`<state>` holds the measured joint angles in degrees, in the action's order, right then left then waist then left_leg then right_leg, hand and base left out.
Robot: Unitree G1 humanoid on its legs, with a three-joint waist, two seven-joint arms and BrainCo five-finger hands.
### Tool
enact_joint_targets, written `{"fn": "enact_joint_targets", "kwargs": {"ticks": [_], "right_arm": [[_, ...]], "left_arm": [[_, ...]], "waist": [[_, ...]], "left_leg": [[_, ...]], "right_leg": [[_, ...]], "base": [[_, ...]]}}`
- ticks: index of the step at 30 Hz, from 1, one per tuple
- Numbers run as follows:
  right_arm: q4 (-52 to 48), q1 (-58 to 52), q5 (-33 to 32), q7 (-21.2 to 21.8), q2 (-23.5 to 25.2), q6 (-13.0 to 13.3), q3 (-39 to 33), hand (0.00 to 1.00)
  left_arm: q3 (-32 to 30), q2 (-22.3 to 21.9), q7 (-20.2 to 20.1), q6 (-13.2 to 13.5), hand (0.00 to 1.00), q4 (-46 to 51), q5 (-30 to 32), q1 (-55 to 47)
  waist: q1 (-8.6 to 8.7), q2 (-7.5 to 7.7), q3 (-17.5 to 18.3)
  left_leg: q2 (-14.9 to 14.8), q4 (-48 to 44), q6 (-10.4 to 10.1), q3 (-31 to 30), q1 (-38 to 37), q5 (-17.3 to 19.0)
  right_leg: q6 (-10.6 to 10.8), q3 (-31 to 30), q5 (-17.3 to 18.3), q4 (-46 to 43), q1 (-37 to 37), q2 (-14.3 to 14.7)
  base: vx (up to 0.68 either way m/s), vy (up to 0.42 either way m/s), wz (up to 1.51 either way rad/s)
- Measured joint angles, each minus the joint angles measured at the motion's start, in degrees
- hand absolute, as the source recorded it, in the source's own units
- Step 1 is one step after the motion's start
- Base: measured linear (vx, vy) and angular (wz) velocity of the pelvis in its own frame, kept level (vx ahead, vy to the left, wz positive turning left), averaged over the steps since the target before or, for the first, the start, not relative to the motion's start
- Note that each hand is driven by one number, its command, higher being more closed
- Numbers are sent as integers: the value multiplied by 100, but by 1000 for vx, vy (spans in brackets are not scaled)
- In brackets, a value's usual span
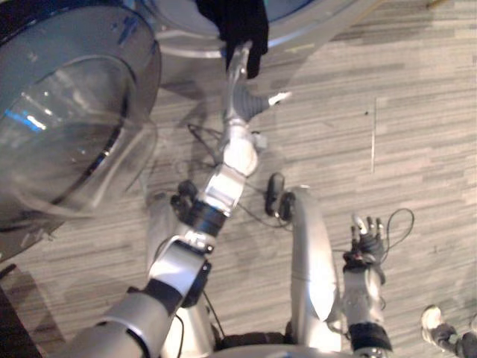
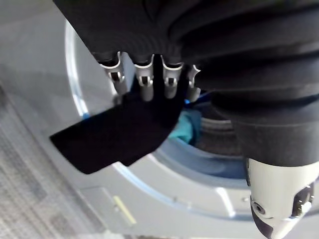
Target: Pick up the laundry basket with both hands and put the clothes into the washing machine.
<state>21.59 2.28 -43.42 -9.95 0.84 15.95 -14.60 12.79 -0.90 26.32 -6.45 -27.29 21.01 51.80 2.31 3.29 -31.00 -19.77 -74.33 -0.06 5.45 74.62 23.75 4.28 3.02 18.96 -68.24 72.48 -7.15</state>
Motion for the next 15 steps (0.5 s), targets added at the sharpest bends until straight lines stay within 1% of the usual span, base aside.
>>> {"fn": "enact_joint_targets", "kwargs": {"ticks": [4, 6, 8, 9, 10, 15], "right_arm": [[-13, 23, 0, 0, -80, 42, 42, 0], [-29, 28, 0, 1, -142, 50, 154, 0], [-56, 58, -1, 2, -137, 50, 185, 0], [-67, 77, -2, 3, -139, 52, 190, 0], [-64, 76, -2, 4, -141, 53, 206, 0], [-145, 71, -105, 14, -188, 60, 213, 0]], "left_arm": [[-74, 0, -7, -22, 0, -674, 0, 278], [-249, 37, -16, -50, 0, -1121, -6, 553], [-329, 150, -40, -53, 0, -1374, -20, 715], [-423, 218, -99, -54, 0, -1483, -89, 814], [-450, 312, -132, -55, 0, -1615, -186, 913], [-455, 691, -268, -54, 0, -1829, -590, 1366]], "waist": [[21, 7, -3], [77, 13, -8], [144, 27, -15], [181, 50, -27], [182, 91, -48], [276, 113, -56]], "left_leg": [[-13, -76, 0, -16, 177, 1], [-24, -174, 5, -56, 355, 7], [-40, -284, 13, -88, 496, 27], [-71, -352, 27, -95, 577, 37], [-150, -468, 45, -114, 653, 87], [-189, -673, 44, -205, 1038, 113]], "right_leg": [[0, -9, 0, -70, 180, 9], [-1, -8, 0, -153, 338, 15], [0, -11, 1, -251, 468, 25], [0, -14, 0, -298, 550, 45], [0, -15, 0, -370, 616, 98], [9, -3, -19, -491, 938, 126]], "base": [[-47, -44, -3], [-41, -23, -5], [-31, -14, -6], [-32, -13, -17], [-42, -5, -22], [-34, 0, -10]]}}
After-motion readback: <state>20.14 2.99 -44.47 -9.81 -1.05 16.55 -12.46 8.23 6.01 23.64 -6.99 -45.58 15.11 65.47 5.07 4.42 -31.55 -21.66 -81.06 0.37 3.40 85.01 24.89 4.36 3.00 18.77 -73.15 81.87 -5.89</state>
